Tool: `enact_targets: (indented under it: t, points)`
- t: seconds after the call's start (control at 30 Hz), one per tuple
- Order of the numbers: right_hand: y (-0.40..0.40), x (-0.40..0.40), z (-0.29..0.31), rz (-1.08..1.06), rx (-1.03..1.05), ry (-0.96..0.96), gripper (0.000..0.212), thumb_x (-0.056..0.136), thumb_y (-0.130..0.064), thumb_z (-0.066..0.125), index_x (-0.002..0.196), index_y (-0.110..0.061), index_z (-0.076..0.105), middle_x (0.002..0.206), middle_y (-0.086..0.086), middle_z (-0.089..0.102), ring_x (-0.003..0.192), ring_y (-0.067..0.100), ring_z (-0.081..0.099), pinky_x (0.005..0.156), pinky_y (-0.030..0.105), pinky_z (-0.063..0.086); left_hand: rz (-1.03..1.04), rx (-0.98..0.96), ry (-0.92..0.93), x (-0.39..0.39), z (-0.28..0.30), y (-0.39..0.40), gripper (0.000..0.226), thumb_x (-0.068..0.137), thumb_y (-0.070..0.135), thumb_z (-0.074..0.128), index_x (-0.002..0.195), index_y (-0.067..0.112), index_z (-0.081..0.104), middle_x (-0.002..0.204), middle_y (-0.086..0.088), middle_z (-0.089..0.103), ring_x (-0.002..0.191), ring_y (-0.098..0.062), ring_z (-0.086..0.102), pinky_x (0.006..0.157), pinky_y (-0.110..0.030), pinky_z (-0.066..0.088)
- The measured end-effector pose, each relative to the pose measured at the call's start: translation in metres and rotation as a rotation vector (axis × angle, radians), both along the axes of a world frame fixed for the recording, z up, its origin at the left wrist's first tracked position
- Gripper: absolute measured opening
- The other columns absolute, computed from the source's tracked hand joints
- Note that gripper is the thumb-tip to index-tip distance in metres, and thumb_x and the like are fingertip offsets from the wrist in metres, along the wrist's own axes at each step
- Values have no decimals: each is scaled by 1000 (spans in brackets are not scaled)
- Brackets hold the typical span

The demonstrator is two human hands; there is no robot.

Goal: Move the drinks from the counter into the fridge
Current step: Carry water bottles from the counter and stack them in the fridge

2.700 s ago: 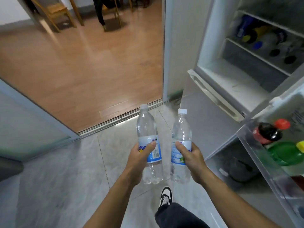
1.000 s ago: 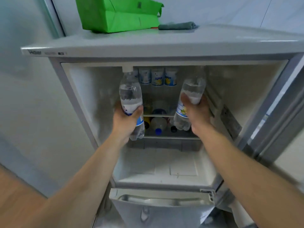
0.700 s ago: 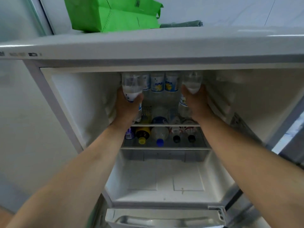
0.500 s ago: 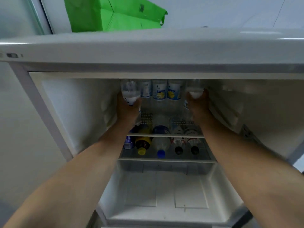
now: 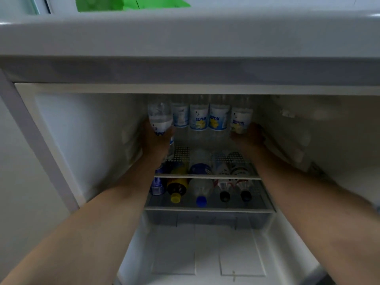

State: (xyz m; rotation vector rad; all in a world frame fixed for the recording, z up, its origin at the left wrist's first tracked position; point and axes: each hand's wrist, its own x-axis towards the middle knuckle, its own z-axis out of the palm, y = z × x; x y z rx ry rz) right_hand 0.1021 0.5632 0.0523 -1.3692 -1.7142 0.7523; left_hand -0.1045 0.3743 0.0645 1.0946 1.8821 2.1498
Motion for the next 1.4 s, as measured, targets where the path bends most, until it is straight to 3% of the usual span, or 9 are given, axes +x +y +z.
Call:
enact_targets:
  t: [0.17,0.37,0.73,0.87,0.93,1.03,1.13,1.33,1.4]
  points:
    - [4,-4,4,55,-4,36,72,85,-31,75,144,-10,41,142,15,51,128,32,53,105,43,47,-20,-153,-37,-1,-2,-1,64,81,11,78,137,10,48,132,-10,59,118,-25,60,98,-42,52]
    - [14,-9,8,74,-47,10,71,88,-31,73,145,-7,37,143,16,51,126,33,54,102,40,48,124,-302,50,3,-24,-15,60,76,22,82,129,11,55,121,-10,67,109,-26,66,90,-43,57]
    - [-3,-4,13,1,-127,12,60,89,-21,71,139,-4,44,139,18,53,123,32,55,93,34,49,170,-514,52,-4,-17,9,60,83,25,76,135,9,50,131,-14,60,117,-31,61,93,-41,53]
    - [-35,-8,9,40,-17,115,38,93,-17,63,128,-4,59,129,9,62,115,25,59,92,27,46,167,-563,62,-13,-7,22,54,85,17,75,133,7,51,134,-16,57,121,-32,58,96,-38,50]
    - [-51,-10,4,86,21,113,18,93,-17,60,103,-5,69,103,2,65,96,17,61,85,28,48,189,-576,63,-15,-5,27,56,87,15,74,136,5,48,138,-17,54,126,-32,54,99,-36,47]
    - [-68,-10,0,156,44,52,29,93,-17,59,64,-12,62,68,0,61,64,8,53,65,26,46,192,-591,53,-16,-5,31,56,89,15,71,138,5,45,141,-17,50,129,-32,51,102,-36,44]
    - [-78,-6,1,176,56,33,36,94,-18,58,60,-26,55,66,-11,53,63,2,49,57,20,37,193,-597,78,-16,-5,35,56,90,12,69,139,4,43,142,-17,49,130,-32,49,106,-37,42]
    - [-91,6,-1,158,51,58,27,92,-9,54,71,3,64,66,7,60,64,14,53,58,22,38,247,-606,27,-5,-10,27,58,86,4,68,138,-1,42,136,-22,52,122,-36,55,100,-41,50]
    - [-95,7,2,153,43,80,25,93,-10,54,73,-1,66,71,4,62,63,8,52,59,21,38,298,-498,25,6,-7,23,58,88,3,63,141,1,38,140,-21,48,126,-36,51,103,-40,45]
